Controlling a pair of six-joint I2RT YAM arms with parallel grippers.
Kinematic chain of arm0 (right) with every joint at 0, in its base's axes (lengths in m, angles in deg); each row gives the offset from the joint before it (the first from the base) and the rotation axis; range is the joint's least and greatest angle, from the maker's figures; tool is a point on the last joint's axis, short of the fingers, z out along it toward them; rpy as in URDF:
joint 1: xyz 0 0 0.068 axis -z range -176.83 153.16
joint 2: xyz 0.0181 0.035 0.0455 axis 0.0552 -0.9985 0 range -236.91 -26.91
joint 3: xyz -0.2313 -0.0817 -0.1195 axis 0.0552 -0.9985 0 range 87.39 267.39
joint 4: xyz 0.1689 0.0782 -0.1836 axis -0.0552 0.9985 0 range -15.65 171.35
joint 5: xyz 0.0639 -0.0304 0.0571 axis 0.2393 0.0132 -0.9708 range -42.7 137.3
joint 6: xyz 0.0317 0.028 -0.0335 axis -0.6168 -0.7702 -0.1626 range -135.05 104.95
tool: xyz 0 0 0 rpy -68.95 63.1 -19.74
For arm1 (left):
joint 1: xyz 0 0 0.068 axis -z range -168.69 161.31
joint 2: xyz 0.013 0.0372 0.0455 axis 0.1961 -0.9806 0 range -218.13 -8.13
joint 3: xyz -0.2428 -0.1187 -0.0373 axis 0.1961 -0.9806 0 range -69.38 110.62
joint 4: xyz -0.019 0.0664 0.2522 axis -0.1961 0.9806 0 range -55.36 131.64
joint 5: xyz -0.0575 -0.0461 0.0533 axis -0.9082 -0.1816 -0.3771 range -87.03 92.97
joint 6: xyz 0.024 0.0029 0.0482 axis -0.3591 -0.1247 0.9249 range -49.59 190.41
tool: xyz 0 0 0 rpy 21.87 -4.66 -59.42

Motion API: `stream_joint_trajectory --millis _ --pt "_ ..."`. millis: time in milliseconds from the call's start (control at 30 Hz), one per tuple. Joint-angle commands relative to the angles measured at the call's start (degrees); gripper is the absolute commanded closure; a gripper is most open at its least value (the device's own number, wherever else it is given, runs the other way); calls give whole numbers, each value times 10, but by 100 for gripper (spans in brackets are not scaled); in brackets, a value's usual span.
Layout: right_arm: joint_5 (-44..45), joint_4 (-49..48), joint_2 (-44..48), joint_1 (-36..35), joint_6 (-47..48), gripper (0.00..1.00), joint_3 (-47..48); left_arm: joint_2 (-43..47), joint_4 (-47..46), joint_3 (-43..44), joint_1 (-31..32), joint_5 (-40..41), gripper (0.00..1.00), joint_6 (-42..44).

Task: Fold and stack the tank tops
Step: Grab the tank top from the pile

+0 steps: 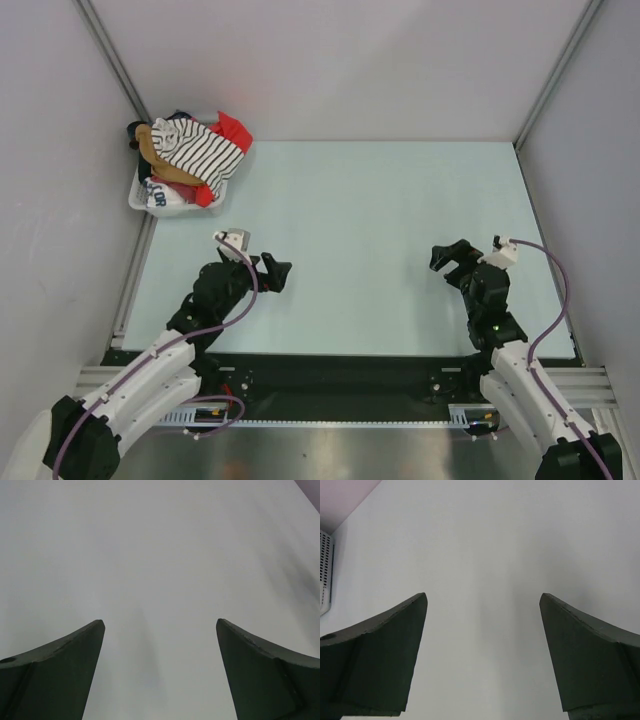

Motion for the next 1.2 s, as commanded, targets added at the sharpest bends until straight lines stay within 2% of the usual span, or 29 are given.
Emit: stream_joint_trajectory --millis 0,200,267,400,533,800,967,1067,1167 --pt "1 -31 16 -3 -2 0 -6 -4 3 18 4 19 0 13" --pt "3 -21 46 -3 -3 2 -19 -32 31 47 4 101 0 -6" --pt "-10 -29 46 -3 3 2 -21 -45 57 74 3 132 0 -45" --pt "-32 -43 37 -3 7 2 -27 -102 138 206 -9 189 0 -109" --pt "-35 -47 11 -3 9 2 -21 -176 180 332 -113 137 0 -163" --pt "-46 -39 -4 -2 12 2 -8 -416 311 641 -211 169 0 -185" --pt "-50 -36 3 -2 13 2 -7 -516 327 737 -254 191 1 -164" --pt "-55 -37 8 -2 11 2 -8 -575 380 820 -271 209 0 -159" --pt "-62 -37 9 -2 8 2 -9 -625 407 861 -287 204 0 -163"
